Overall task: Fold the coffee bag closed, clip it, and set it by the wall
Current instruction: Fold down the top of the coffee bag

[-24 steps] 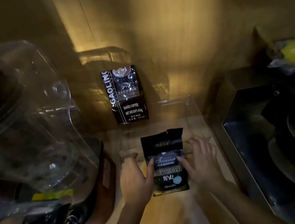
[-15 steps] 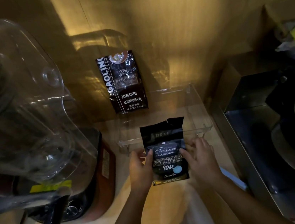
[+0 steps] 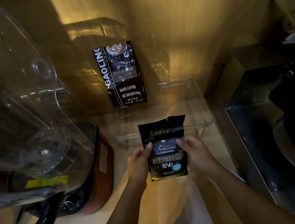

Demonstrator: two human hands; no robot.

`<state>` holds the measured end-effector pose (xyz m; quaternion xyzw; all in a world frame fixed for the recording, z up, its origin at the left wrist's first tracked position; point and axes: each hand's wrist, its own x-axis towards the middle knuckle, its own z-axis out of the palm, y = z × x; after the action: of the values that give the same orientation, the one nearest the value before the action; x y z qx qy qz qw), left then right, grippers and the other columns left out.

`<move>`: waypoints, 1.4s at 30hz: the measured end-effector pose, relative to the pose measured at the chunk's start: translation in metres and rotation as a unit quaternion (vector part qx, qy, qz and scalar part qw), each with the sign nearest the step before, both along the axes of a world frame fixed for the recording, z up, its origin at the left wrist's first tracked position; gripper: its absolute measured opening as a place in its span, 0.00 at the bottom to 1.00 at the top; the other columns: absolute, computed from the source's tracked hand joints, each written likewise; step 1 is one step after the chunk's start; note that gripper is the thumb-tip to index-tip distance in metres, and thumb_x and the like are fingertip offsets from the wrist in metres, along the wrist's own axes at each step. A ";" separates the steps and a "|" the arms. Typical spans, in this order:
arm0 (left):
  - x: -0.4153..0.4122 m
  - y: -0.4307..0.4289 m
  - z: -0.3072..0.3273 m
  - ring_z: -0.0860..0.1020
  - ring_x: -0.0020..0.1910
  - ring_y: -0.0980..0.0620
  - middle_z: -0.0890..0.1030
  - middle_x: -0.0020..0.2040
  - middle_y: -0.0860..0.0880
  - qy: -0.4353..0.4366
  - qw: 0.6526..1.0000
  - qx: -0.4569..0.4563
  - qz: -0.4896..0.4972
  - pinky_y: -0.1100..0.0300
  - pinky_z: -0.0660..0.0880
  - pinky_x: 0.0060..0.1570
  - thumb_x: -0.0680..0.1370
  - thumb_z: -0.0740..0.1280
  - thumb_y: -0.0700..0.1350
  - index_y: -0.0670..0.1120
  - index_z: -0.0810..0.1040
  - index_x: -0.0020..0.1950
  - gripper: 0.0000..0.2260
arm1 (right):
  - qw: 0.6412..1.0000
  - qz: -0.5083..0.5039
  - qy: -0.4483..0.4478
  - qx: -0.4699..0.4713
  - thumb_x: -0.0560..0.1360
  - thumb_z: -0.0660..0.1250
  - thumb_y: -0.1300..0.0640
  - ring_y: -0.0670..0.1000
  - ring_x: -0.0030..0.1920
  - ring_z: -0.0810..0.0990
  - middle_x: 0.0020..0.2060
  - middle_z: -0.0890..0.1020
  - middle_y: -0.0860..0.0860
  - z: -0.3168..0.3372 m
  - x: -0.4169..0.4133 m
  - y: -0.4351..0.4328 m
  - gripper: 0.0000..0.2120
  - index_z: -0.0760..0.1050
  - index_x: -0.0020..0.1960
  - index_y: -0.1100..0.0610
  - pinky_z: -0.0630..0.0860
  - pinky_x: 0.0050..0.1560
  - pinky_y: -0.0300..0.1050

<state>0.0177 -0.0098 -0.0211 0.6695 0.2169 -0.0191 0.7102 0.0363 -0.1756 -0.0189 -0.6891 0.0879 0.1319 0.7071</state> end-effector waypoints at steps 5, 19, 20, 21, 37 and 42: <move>0.003 0.003 0.005 0.75 0.28 0.60 0.76 0.33 0.46 0.014 0.999 -0.033 0.004 0.73 0.70 0.25 0.75 0.65 0.40 0.35 0.74 0.39 0.08 | 0.994 -0.015 0.047 0.096 0.75 0.61 0.64 0.46 0.26 0.77 0.23 0.79 0.49 -0.007 0.002 -0.001 0.19 0.70 0.26 0.53 0.72 0.24 0.35; 0.002 0.006 0.015 0.81 0.39 0.48 0.81 0.43 0.41 0.051 0.997 -0.014 -0.061 0.60 0.79 0.36 0.68 0.71 0.33 0.36 0.73 0.44 0.09 | 0.997 0.032 0.057 0.036 0.69 0.69 0.60 0.49 0.33 0.82 0.35 0.83 0.54 0.000 0.002 -0.006 0.06 0.74 0.37 0.59 0.76 0.28 0.37; 0.002 0.002 0.014 0.82 0.40 0.48 0.82 0.44 0.41 0.060 0.996 -0.004 -0.063 0.57 0.80 0.38 0.67 0.72 0.34 0.36 0.73 0.47 0.12 | 0.998 0.039 0.052 0.015 0.69 0.70 0.60 0.50 0.35 0.83 0.37 0.84 0.55 0.001 0.003 -0.005 0.05 0.75 0.40 0.60 0.77 0.30 0.38; 0.002 -0.001 0.014 0.82 0.42 0.46 0.83 0.45 0.41 0.068 0.996 0.016 -0.054 0.52 0.81 0.40 0.67 0.73 0.36 0.37 0.74 0.48 0.13 | 0.998 0.037 0.048 -0.005 0.69 0.71 0.59 0.52 0.37 0.83 0.39 0.84 0.56 0.002 0.004 -0.003 0.07 0.76 0.43 0.61 0.77 0.33 0.40; -0.001 0.007 0.012 0.82 0.39 0.46 0.83 0.41 0.40 0.046 0.996 0.045 -0.056 0.52 0.79 0.40 0.67 0.74 0.40 0.36 0.75 0.40 0.10 | 0.997 0.054 0.042 -0.042 0.68 0.71 0.62 0.58 0.40 0.82 0.40 0.83 0.60 0.006 0.006 -0.010 0.09 0.75 0.43 0.66 0.77 0.43 0.52; -0.002 0.002 0.019 0.76 0.36 0.39 0.77 0.36 0.34 0.029 0.997 0.067 -0.013 0.50 0.74 0.39 0.72 0.69 0.37 0.33 0.72 0.35 0.10 | 0.998 0.031 0.001 -0.047 0.71 0.67 0.65 0.56 0.33 0.78 0.31 0.80 0.58 0.009 0.003 -0.008 0.08 0.74 0.33 0.63 0.73 0.36 0.48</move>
<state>0.0153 -0.0075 -0.0020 0.7175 0.2293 -0.0336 0.6569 0.0398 -0.1832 -0.0098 -0.7238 0.0733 0.1507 0.6693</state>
